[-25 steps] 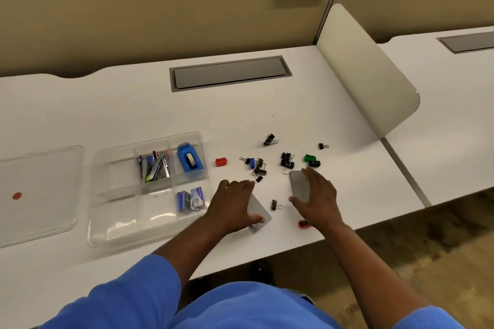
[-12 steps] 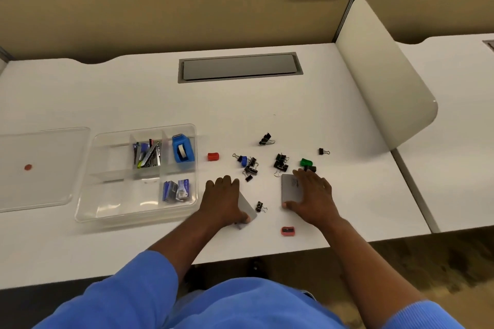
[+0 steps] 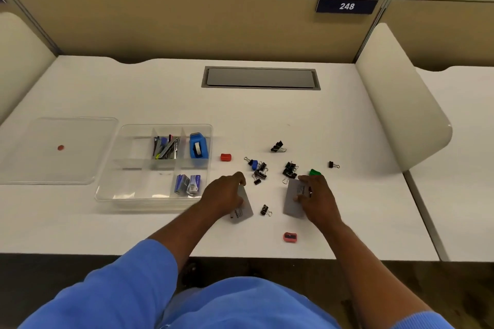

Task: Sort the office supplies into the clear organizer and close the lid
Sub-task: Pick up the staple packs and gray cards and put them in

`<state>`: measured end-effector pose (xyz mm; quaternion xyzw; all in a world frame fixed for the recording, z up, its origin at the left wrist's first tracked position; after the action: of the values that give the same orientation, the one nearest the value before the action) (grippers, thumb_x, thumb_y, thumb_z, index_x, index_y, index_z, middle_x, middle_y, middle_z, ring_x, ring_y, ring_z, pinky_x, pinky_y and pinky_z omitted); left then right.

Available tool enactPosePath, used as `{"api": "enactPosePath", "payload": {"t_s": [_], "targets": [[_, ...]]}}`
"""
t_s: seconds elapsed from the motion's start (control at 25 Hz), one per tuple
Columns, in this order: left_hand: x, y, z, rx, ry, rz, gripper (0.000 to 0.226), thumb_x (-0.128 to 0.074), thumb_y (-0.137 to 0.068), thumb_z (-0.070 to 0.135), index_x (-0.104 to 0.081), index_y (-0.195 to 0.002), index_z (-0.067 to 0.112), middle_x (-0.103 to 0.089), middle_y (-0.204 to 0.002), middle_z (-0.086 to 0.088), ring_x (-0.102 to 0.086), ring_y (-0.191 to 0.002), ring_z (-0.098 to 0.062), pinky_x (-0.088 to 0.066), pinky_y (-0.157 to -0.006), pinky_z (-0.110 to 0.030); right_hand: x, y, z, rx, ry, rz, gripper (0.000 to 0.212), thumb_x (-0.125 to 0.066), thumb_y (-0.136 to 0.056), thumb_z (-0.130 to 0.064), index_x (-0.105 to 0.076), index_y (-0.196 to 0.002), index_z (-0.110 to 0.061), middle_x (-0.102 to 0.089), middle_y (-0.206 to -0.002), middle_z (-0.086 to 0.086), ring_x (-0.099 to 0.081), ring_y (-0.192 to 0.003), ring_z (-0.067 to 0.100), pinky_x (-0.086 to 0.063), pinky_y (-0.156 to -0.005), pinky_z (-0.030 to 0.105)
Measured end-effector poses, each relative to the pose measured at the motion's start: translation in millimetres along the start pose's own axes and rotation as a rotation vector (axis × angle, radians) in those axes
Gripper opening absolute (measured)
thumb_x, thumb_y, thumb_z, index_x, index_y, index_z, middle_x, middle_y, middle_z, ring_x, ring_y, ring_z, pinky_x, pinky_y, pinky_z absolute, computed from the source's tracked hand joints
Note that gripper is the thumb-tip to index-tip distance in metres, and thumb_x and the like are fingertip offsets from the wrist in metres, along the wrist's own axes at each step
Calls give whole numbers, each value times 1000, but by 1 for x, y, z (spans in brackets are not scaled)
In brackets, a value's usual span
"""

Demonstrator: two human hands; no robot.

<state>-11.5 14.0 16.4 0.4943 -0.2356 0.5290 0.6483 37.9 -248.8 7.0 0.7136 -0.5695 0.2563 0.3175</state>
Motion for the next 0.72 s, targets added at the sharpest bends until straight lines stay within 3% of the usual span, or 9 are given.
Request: {"api": "enactPosePath", "payload": {"t_s": [0.16,0.24,0.36,0.56,0.72], "targets": [[27,12,-25,65,269,81,34,-77,-80,22,-63,-106,38,-68,-97,5,-64,-80,-8,-57,-65,-31,6,-1,-16,19,-133,58,35,-65,-89,-3,-67,-120,-20,-61,-113,-4,-60,-108,22,-42,-75,16],[38,15,-32,61,364,115,37,-80,-80,22,-67,-111,37,-65,-97,6,-63,-81,-6,-57,-67,-27,9,-2,-24,2,-226,92,33,-63,-91,-3,-68,-118,-22,-64,-115,-5,-61,-106,19,-42,-72,13],[57,19,-47,22,487,171,41,-79,-83,20,-70,-122,27,-67,-105,2,-63,-89,-8,-52,-70,-21,11,-3,-57,55,-306,157,33,-59,-93,-1,-69,-116,-23,-67,-117,-3,-61,-103,13,-44,-73,12],[90,26,-90,-22,626,204,39,-78,-82,18,-72,-120,25,-71,-108,6,-66,-95,-4,-57,-82,-25,-7,-6,-143,189,-323,245,35,-59,-88,7,-72,-109,-18,-65,-106,-12,-58,-94,-11,-41,-76,2],[117,30,-150,-53,626,194,40,-79,-81,21,-72,-120,28,-68,-102,15,-61,-89,11,-51,-73,-11,-52,-8,-209,233,-312,272,30,-62,-88,5,-72,-107,-16,-67,-106,-6,-60,-87,-7,-43,-72,3]]}}
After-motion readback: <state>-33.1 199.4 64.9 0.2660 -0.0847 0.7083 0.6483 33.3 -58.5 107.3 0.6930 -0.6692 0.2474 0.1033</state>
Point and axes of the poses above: each hand's wrist, its own y-axis away from the middle knuckle, its own x-axis out of the back of the hand, z = x × y, the point moved 9 cm from there along -y, towards the middle knuckle
